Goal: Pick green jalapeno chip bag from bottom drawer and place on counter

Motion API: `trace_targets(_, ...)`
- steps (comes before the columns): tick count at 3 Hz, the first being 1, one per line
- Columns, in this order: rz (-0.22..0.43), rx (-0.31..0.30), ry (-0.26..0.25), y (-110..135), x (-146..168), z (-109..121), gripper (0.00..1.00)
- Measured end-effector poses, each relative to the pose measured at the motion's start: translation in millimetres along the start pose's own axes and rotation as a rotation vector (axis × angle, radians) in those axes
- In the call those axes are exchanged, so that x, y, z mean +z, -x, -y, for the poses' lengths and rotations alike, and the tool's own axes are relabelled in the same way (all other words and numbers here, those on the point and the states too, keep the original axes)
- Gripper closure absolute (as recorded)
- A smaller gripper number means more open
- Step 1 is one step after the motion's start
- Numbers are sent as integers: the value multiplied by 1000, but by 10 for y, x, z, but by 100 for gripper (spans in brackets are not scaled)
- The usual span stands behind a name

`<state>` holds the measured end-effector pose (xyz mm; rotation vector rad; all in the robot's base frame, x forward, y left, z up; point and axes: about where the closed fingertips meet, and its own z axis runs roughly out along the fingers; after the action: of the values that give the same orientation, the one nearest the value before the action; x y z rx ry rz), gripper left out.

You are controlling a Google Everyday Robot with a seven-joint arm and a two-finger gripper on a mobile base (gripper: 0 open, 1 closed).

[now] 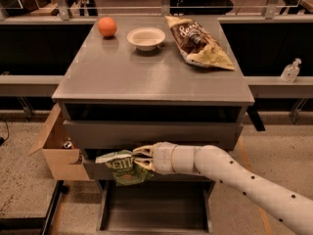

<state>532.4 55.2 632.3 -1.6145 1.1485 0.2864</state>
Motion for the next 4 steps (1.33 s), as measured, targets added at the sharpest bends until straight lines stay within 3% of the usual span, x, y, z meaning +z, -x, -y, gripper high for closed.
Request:
trace_targets(1,0,0,0,0,0,0,100)
trace_targets(2,17,-51,-24,135,-100,303,100)
trace_targets(4,-4,-292,-77,760,-465,1405,100)
